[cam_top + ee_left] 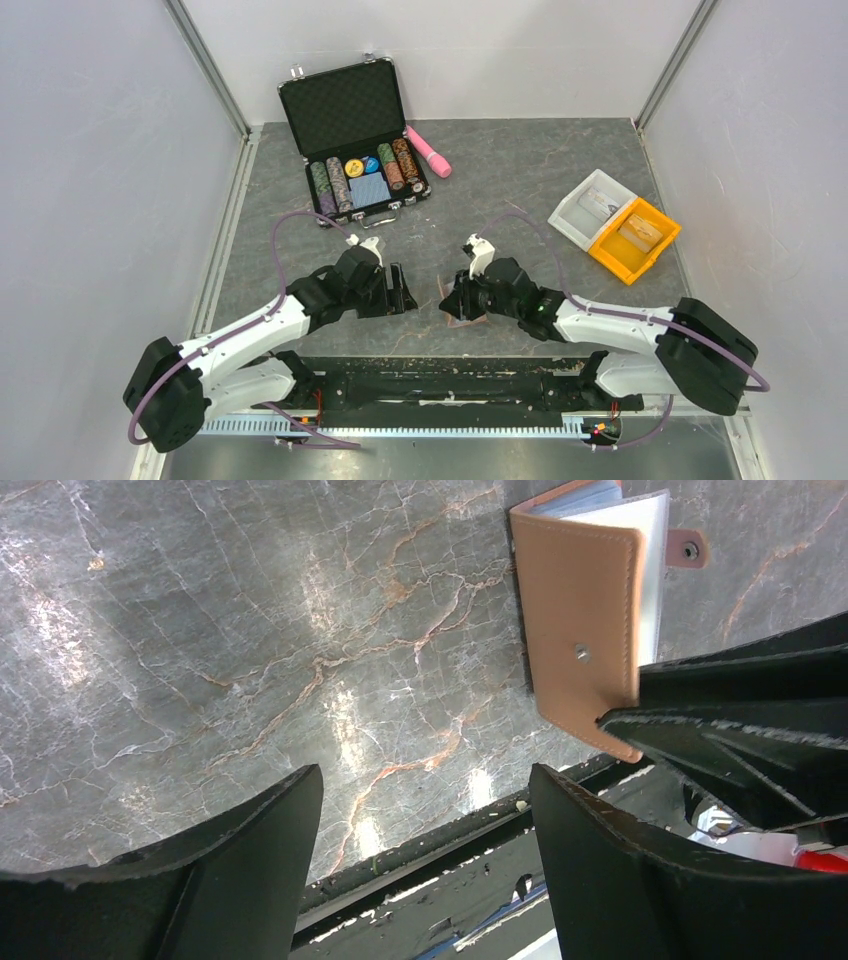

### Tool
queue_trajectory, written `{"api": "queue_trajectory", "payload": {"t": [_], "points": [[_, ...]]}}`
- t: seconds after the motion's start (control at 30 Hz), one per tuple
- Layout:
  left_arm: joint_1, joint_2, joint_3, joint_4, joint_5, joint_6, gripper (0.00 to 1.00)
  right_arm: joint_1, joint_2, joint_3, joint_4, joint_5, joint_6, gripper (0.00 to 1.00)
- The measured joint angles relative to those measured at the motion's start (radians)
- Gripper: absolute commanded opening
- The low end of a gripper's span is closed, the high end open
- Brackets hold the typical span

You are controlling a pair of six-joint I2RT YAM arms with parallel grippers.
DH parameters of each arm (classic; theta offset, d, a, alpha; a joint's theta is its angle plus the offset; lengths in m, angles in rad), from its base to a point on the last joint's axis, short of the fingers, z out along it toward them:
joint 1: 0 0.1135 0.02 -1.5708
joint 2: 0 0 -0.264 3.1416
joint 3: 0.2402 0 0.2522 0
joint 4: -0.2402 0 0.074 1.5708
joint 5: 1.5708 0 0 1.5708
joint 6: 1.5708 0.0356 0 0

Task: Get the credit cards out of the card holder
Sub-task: Open the card holder at the corner of the board.

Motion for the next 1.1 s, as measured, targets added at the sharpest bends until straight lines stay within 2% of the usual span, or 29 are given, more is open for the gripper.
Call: {"api": "queue_trajectory", "payload": {"t": [0.23, 0.47, 0.63, 0.9, 1.1], "points": [[0.000, -0.005, 0.000, 0.000, 0.001, 0.000, 0.85, 0.053, 0.085, 0.000, 0.076, -0.002, 0.026, 0.36], [0.000, 0.002, 0.009, 0.003, 0.002, 0.000, 0.87, 0.083, 0.109, 0.000, 0.081, 0.006, 0.027, 0.37], [0.000, 0.046, 0.020, 0.070, 0.018, 0.000, 0.85, 0.089, 0.112, 0.000, 0.082, 0.009, 0.027, 0.39], [0.000, 0.177, 0.019, 0.196, 0.077, -0.001, 0.71, 0.094, 0.085, 0.000, 0.085, 0.010, 0.026, 0.48], [0.000, 0.204, 0.000, 0.239, 0.091, -0.001, 0.48, 0.093, -0.008, 0.000, 0.039, 0.031, -0.009, 0.51]]}}
